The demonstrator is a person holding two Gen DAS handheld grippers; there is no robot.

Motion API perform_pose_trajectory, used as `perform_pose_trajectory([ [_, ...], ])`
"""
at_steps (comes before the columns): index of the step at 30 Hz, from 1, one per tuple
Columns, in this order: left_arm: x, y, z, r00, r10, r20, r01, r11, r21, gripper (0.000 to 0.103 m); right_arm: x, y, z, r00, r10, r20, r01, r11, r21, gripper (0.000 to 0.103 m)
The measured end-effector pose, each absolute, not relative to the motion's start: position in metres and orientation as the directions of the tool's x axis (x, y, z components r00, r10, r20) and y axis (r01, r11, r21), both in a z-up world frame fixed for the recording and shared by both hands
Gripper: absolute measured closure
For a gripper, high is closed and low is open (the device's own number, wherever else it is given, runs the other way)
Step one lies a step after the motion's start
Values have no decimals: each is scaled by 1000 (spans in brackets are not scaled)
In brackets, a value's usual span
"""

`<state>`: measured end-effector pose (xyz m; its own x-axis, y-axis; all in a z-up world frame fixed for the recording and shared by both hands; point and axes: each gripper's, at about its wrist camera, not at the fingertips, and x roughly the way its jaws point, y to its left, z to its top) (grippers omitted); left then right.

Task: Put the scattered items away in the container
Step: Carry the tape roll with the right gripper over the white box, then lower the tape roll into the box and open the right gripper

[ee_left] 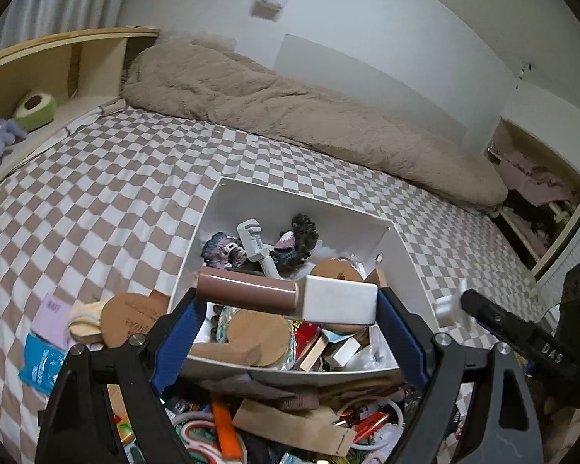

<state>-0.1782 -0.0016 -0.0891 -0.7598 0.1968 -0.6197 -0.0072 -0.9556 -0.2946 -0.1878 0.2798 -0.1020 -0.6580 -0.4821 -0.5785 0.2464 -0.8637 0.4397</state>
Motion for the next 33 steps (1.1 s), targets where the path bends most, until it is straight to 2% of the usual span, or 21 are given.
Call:
perform_pose_trajectory([
  [6, -192, -5, -107, -745, 199, -636, 0, -954, -299, 14, -201, 278, -127, -633, -405, -659, 199, -908, 367, 48],
  [13, -198, -10, -117, -739, 213, -639, 9, -946, -325, 14, -206, 277, -133, -645, -350, -680, 185, -934, 305, 48],
  [14, -199, -10, -117, -739, 215, -638, 8, -945, -328, 14, -206, 276, -134, -643, -346, -683, 185, -936, 300, 44],
  [15, -199, -10, -117, -739, 217, -637, 8, -944, -331, 14, -207, 274, -134, -645, -338, -685, 181, -939, 292, 29],
  [16, -199, -10, -117, -741, 220, -635, 7, -942, -334, 14, -205, 273, -133, -654, -331, -680, 180, -942, 285, 20],
  [17, -199, -10, -117, -742, 223, -632, 4, -942, -337, 14, -203, 273, -132, -664, -328, -672, 184, -943, 279, 6],
  [33, -206, 19, -132, -715, 267, -647, -70, -947, -313, 14, -191, 264, -119, -660, -430, -616, 236, -897, 373, 5],
])
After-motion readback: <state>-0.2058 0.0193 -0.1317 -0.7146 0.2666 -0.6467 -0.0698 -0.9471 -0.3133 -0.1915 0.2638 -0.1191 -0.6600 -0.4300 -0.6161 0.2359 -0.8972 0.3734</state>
